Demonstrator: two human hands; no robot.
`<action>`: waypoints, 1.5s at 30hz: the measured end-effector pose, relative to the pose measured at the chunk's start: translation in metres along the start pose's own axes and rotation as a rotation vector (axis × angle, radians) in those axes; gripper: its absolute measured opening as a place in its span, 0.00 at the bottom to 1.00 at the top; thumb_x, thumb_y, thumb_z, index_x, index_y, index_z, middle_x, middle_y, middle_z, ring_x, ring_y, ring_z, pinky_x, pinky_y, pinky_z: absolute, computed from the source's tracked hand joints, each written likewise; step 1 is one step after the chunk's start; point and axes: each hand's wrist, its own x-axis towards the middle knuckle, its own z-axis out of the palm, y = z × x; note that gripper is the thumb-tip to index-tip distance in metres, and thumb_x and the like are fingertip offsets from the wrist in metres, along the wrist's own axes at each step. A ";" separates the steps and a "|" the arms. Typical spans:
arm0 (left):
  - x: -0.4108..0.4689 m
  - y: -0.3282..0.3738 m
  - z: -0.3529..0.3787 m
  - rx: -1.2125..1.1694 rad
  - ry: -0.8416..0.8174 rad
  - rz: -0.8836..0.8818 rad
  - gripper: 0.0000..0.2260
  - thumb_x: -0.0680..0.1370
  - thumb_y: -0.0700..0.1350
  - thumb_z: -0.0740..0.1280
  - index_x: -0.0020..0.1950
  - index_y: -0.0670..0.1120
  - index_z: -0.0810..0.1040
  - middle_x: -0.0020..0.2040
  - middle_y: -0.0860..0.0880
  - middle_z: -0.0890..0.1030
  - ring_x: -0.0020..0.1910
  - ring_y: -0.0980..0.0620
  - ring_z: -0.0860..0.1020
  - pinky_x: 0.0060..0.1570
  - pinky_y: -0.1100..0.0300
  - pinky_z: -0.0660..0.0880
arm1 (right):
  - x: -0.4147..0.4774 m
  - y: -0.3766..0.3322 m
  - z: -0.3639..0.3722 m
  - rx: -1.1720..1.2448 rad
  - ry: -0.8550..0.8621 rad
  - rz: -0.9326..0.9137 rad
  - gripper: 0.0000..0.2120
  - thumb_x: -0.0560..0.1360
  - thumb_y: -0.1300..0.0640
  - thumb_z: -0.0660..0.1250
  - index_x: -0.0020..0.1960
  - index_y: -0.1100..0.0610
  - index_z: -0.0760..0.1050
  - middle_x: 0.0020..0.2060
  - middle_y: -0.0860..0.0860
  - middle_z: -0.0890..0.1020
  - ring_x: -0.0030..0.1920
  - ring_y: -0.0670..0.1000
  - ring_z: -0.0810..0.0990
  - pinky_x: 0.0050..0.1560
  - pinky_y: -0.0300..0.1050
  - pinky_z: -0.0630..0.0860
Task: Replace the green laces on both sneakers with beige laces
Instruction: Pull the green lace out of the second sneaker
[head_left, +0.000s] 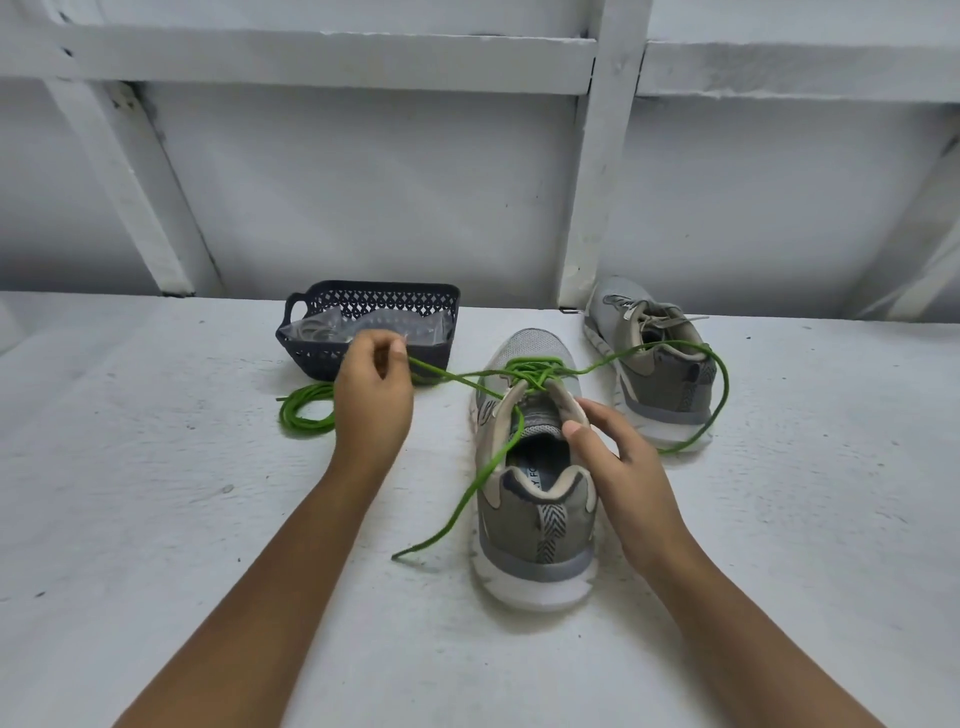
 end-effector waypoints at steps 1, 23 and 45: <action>-0.002 0.001 0.000 0.058 0.032 0.140 0.05 0.80 0.41 0.60 0.53 0.44 0.74 0.46 0.53 0.73 0.46 0.55 0.72 0.47 0.64 0.69 | 0.000 0.000 0.000 -0.002 -0.002 0.000 0.14 0.77 0.58 0.65 0.63 0.54 0.75 0.54 0.45 0.80 0.41 0.29 0.78 0.40 0.23 0.70; -0.012 -0.006 0.007 0.313 -0.265 0.658 0.11 0.76 0.46 0.62 0.52 0.43 0.81 0.52 0.46 0.77 0.54 0.50 0.72 0.56 0.54 0.68 | 0.003 0.004 0.001 0.005 -0.013 -0.024 0.15 0.76 0.60 0.66 0.62 0.57 0.75 0.56 0.51 0.80 0.41 0.31 0.78 0.40 0.24 0.70; -0.020 0.002 0.011 0.113 -0.480 0.447 0.04 0.77 0.39 0.65 0.47 0.42 0.80 0.43 0.56 0.76 0.44 0.66 0.74 0.46 0.76 0.67 | 0.003 0.005 -0.001 -0.006 -0.037 -0.038 0.14 0.76 0.55 0.67 0.62 0.53 0.76 0.57 0.48 0.80 0.47 0.37 0.80 0.46 0.29 0.74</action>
